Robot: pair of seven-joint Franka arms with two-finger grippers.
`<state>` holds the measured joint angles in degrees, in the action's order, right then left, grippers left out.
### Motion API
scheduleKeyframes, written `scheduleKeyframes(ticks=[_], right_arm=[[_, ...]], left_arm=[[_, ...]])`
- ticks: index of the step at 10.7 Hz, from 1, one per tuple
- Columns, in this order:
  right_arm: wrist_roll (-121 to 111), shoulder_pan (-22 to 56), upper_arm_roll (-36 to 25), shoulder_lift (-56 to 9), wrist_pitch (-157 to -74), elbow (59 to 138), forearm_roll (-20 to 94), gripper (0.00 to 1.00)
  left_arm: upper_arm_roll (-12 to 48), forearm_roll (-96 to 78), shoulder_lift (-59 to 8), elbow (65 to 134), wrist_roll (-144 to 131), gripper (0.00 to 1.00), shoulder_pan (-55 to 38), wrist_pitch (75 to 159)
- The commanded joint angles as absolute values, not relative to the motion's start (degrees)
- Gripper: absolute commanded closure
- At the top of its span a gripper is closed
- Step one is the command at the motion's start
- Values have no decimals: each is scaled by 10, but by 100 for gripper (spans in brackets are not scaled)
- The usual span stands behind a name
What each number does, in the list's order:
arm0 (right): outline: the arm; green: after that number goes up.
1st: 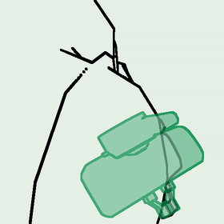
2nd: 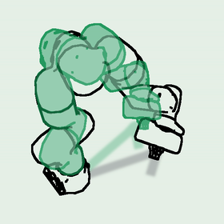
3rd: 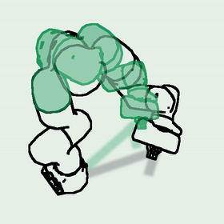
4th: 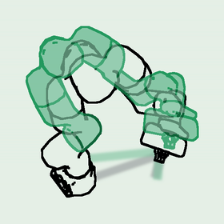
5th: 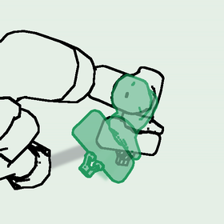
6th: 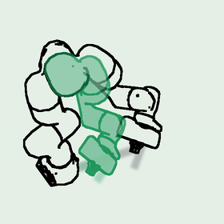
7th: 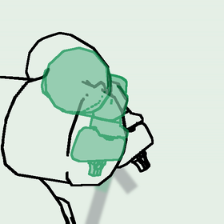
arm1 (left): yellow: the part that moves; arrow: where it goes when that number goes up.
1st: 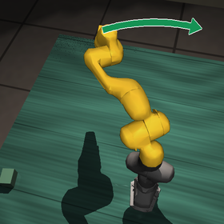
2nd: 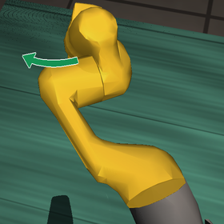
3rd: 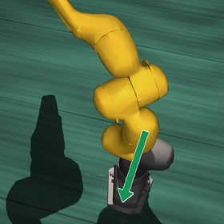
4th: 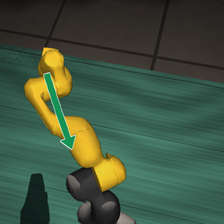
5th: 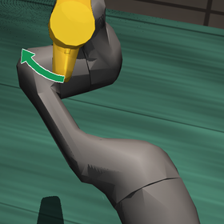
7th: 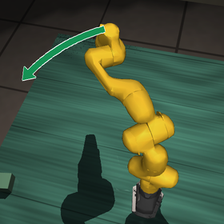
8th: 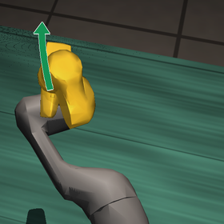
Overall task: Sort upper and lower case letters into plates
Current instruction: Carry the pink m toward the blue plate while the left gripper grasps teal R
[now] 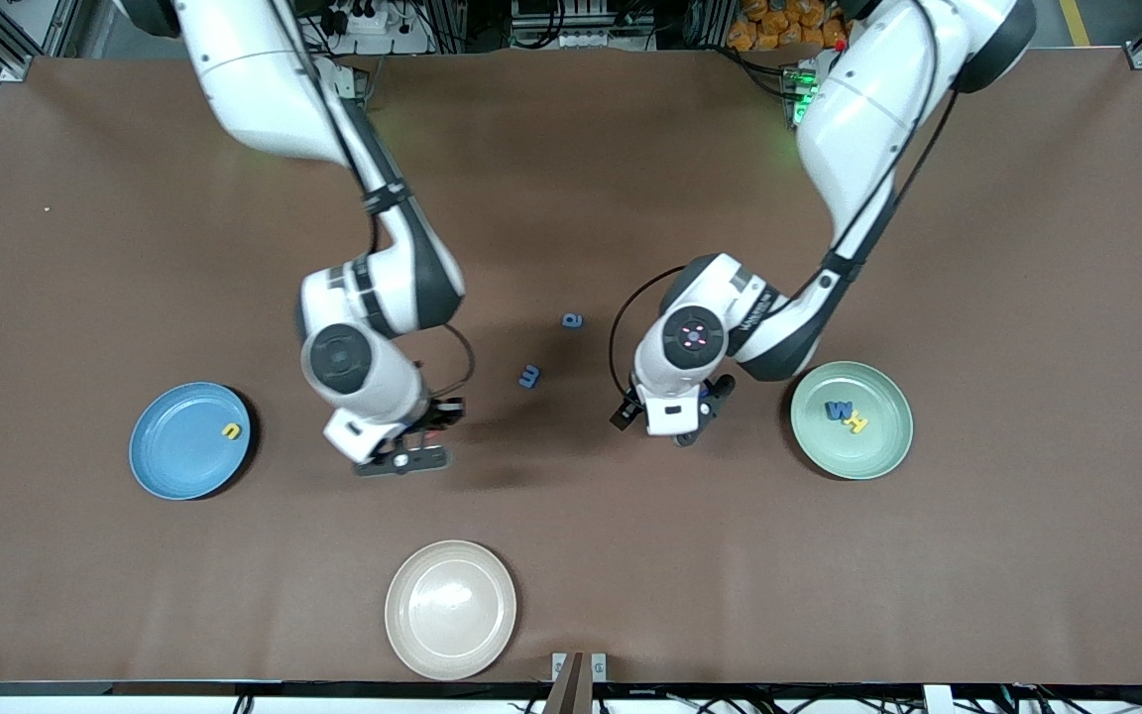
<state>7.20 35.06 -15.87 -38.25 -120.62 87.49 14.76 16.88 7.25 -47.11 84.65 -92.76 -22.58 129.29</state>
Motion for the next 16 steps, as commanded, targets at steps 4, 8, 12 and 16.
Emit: scheduleKeyframes(ticks=[4, 8, 12, 16], right_arm=[[33, 272, -131, -299, -1189, 969, 137, 100], [29, 130, -27, -255, -1165, 1002, 43, 100], [3, 10, 15, -236, -1170, 1043, -20, 100], [-133, -73, 15, -261, -1193, 1042, -29, 100]], left_arm=[[154, 71, -470, 862, -969, 2, -234, 1331], [152, 71, -471, 881, -973, 10, -235, 1355], [152, 71, -477, 880, -973, 37, -236, 1356], [152, 72, -479, 875, -964, 100, -238, 1356]])
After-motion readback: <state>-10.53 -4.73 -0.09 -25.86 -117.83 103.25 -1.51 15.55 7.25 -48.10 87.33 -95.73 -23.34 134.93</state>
